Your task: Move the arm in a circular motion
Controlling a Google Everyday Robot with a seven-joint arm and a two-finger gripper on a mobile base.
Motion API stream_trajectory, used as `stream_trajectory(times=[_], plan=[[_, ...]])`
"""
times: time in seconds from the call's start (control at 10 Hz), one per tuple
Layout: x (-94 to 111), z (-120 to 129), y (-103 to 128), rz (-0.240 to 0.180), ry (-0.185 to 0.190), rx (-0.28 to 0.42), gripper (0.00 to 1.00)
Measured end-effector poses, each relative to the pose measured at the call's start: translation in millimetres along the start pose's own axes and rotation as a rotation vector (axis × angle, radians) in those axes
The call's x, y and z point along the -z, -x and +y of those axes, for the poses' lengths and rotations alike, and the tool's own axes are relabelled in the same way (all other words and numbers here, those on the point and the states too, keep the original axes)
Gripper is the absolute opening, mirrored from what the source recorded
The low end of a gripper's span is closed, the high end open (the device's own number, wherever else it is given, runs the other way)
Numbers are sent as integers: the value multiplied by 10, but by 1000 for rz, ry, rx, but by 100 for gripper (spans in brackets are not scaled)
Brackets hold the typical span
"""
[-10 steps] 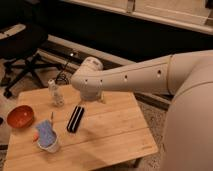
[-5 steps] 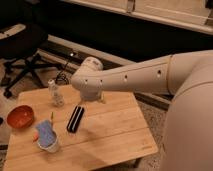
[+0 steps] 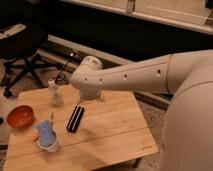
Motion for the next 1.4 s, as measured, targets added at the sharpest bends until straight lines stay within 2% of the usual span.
stream_trajectory(times=[0.2, 0.4, 0.5, 0.6, 0.8, 0.9, 1.0, 1.1, 1.2, 1.3, 1.4], plan=[[224, 372, 530, -77, 42, 102, 80], [391, 615, 1019, -136, 69, 175, 80], [431, 623, 1245, -158, 77, 188, 80], [426, 517, 1501, -182, 83, 180, 80], [372, 118, 1817, -222, 75, 133, 80], [334, -262, 1936, -251, 58, 94, 80], [292, -642, 1939, -267, 35, 51, 80], [252, -953, 1873, -270, 13, 11, 80], [208, -1413, 1667, -261, -28, -55, 80], [184, -1743, 1460, -246, -62, -103, 80], [167, -1931, 1297, -233, -84, -132, 80]])
